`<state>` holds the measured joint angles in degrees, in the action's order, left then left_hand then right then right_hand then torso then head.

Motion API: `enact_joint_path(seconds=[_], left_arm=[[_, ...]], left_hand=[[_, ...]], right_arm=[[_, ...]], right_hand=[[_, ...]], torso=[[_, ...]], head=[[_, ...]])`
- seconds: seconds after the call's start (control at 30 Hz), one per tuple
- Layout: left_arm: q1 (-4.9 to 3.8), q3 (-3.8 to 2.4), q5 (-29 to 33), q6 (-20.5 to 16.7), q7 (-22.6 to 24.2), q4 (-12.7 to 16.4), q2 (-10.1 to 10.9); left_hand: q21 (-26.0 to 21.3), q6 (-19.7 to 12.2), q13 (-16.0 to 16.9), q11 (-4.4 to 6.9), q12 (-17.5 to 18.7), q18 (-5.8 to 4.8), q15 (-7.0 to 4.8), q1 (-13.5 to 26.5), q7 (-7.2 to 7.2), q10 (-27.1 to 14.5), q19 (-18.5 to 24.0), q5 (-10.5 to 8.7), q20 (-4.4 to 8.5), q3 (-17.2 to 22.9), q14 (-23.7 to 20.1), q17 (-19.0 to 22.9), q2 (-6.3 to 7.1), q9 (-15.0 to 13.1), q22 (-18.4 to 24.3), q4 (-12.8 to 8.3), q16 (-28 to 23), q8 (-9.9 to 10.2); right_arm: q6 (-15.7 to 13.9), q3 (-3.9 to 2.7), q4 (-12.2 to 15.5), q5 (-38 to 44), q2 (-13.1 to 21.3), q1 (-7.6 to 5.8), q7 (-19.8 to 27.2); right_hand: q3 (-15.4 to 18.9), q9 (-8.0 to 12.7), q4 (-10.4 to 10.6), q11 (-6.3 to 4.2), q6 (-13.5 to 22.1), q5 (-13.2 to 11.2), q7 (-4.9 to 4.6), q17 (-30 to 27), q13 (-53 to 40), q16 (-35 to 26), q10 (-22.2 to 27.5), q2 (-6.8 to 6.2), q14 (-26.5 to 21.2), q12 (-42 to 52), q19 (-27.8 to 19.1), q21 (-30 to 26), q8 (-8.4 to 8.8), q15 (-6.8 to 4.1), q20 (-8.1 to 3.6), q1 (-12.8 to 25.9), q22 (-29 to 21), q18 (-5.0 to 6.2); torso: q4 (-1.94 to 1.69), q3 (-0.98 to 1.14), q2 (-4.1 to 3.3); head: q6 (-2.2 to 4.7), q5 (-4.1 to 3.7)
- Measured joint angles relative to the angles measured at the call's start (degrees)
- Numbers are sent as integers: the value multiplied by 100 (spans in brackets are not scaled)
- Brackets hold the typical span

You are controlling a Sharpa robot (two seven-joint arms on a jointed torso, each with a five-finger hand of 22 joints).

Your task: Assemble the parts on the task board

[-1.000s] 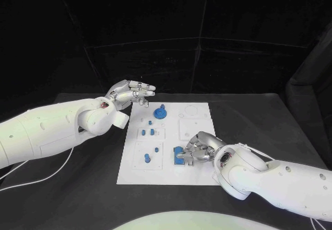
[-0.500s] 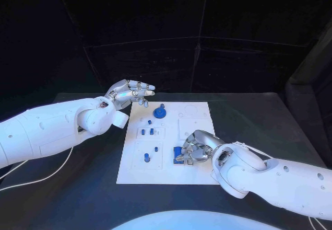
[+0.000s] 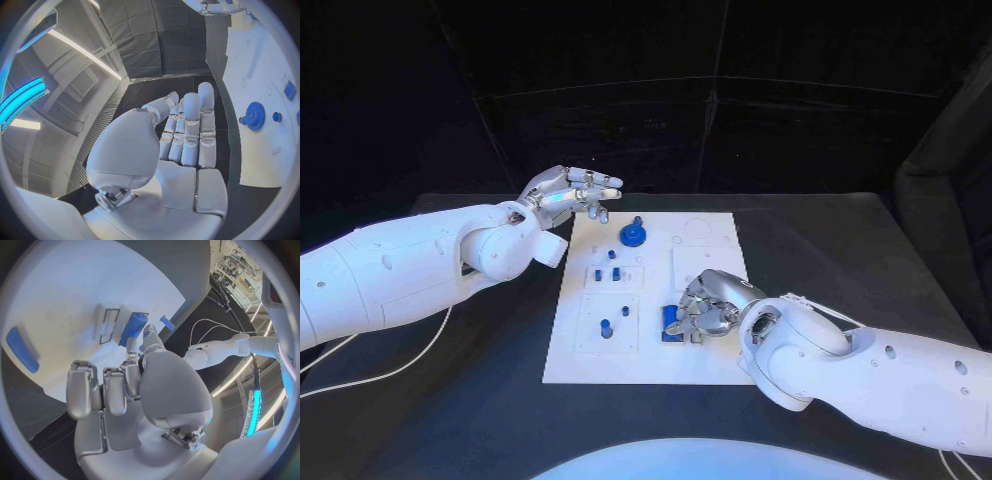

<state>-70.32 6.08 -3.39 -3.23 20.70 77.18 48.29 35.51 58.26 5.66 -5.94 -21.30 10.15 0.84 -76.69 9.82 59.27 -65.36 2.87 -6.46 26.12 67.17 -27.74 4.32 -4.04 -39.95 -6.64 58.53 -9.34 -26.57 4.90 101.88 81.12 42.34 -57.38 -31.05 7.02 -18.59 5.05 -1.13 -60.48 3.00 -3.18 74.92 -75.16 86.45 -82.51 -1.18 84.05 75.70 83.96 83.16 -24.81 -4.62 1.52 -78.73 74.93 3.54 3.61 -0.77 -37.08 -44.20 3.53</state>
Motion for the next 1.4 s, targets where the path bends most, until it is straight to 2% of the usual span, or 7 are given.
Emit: enact_joint_path(seconds=[0.5, 0.57, 0.77, 0.93, 1.03, 1.17, 1.4], left_arm=[[0, 0, 0, 1, -2, 4, 7], [0, 0, 0, 1, -3, 6, 12], [0, 1, 0, 1, -4, 12, 35], [0, 2, 0, 1, -4, 13, 55], [1, 2, 0, 0, -4, 11, 56], [1, 5, 0, 0, -2, 16, 53], [2, 15, 0, 0, 0, 32, 54]], left_hand=[[0, 0, 0, 0, 0, 0, 0, 0, 0, 0, 0, 0, 0, 0, 0, -1, 0, 0, 0, 0, 0, 0], [0, 0, 0, 0, 0, 0, 0, 0, 0, 0, 0, 0, 0, 0, 0, -1, 0, 0, 0, 0, 0, 0], [0, 0, 0, 0, 0, 0, 0, 0, 0, 0, 0, 0, 0, 0, 0, -1, 0, 0, 0, 0, 0, 0], [0, 0, 0, 0, 0, 0, 0, 0, 0, 0, 0, 0, 0, 0, 0, -1, 0, 0, 0, 0, 0, 1], [0, 0, 0, 0, -29, 0, 0, 0, 0, 0, 0, 0, 0, -1, 0, 8, 0, 0, 0, -33, 0, 1], [0, 0, 0, 0, -44, 0, 0, 0, 0, 0, 0, 0, 0, -1, 0, 13, 0, 0, 0, -33, 0, 1], [0, 0, 0, 0, -44, 0, 0, 0, 0, 0, 0, 0, 0, -1, 0, 13, 0, 0, 0, -33, 0, 1]], right_arm=[[-145, 1, 40, 249, 93, 3, 188], [-225, 1, 89, 183, 201, 3, 333], [-398, 0, 367, -306, 793, 3, 880], [-411, 0, 521, -675, 1419, -4, 1150], [-384, 0, 541, -771, 1700, -8, 1186], [-303, 2, 566, -709, 1927, -10, 1071], [-97, 4, 507, -314, 1990, -8, 539]], right_hand=[[25, -16, -6, -30, 112, 24, 1, -1, 0, 0, -30, 77, -21, 37, 0, 0, -42, -20, 0, -14, -1, 0], [66, 16, 35, -23, 249, 138, -47, -1, -34, 0, -23, 136, -21, 28, 0, 0, 42, -21, 1, 49, -1, 0], [118, 195, 86, 178, 706, 470, -262, -1, -188, -1, 30, 199, -1, -81, -5, 0, 434, 106, 68, 205, -1, 0], [132, 330, 101, 248, 777, 652, -330, -1, -187, 21, 62, 255, 0, -119, 3, 0, 642, 146, 144, 261, -1, 0], [147, 384, 116, 252, 778, 735, -331, -1, -187, 21, 66, 278, -21, -150, 0, 0, 707, 167, 147, 283, -1, 0], [227, 494, 148, 252, 516, 1179, -297, -1, -186, 21, 180, 308, -21, -456, 0, 0, 790, 168, 147, 314, -1, 0], [393, 540, 283, 223, 228, 1349, -209, -2, 100, 21, 210, 214, -21, -568, 0, 0, 899, 167, 147, 468, -2, 0]], torso=[[0, 1, -1], [0, 1, -2], [4, 1, 2], [26, 1, 13], [48, 2, 23], [73, 5, 35], [127, 19, 46]], head=[[-4, 6], [-4, 7], [10, -12], [34, -57], [38, -76], [35, -112], [28, -112]])
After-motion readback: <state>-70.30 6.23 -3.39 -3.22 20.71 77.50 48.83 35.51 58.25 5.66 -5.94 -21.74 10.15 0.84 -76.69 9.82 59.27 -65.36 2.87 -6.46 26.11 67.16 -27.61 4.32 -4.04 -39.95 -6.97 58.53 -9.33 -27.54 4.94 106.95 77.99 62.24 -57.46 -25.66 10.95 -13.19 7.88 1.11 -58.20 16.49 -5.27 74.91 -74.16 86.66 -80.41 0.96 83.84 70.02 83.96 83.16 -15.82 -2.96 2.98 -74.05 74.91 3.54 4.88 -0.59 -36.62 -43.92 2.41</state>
